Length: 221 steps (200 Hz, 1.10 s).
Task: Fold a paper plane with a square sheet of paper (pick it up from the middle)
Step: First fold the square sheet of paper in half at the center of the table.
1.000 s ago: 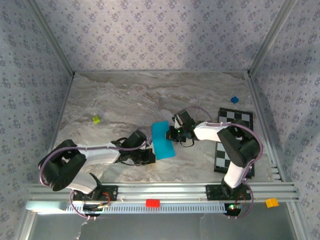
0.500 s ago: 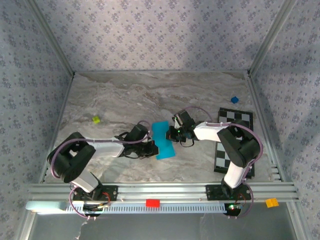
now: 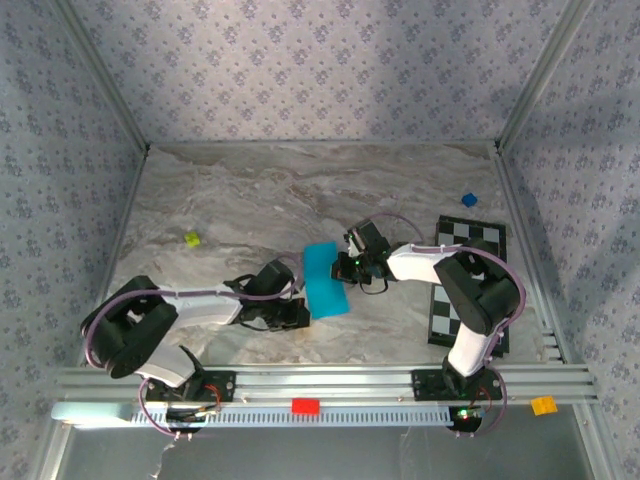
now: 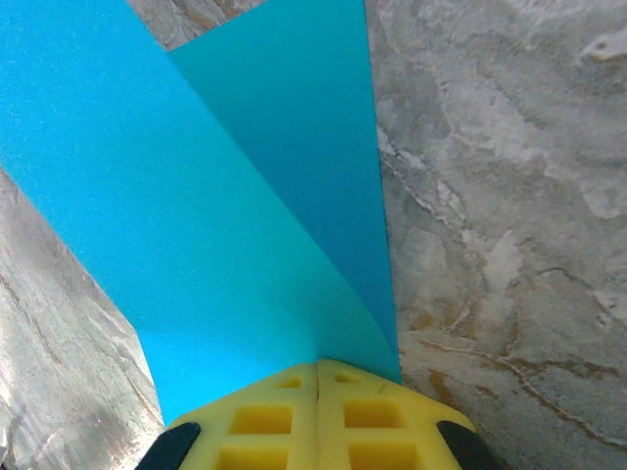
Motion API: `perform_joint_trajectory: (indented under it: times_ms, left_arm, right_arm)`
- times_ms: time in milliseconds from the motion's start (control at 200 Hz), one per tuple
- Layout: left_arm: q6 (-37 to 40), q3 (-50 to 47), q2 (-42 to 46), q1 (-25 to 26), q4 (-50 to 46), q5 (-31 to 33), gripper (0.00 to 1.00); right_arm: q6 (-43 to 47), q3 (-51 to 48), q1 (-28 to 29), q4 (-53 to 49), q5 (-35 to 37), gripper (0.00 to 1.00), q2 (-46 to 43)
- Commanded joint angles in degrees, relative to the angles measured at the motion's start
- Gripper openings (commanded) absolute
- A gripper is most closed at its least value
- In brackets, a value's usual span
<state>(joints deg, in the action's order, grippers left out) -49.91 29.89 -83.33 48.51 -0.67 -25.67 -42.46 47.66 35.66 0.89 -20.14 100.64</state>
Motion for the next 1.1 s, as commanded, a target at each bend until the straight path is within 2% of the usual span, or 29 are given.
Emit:
perform_joint_trajectory:
  times_ms: [0,175,660,1099]
  left_arm:
    - [3.4,3.9,2.7,0.4,-6.6,1.8,0.06]
    - [3.3,6.9,4.3,-1.3,-6.4,3.0,0.06]
    - [4.4,15.0,-3.5,-16.0,-4.0,-6.7,0.05]
    - [5.5,20.5,-9.1,-19.6,-3.3,-9.2,0.05]
  right_arm:
    - [-0.1,-3.3,0.4,-10.2,7.1,0.0,5.4]
    - [0.1,-3.3,0.5,-10.6,7.1,0.0,4.6]
    - [5.4,-1.4,0.8,-13.6,5.4,0.0,4.9]
    - [9.6,1.9,0.6,-15.4,3.4,0.0,7.9]
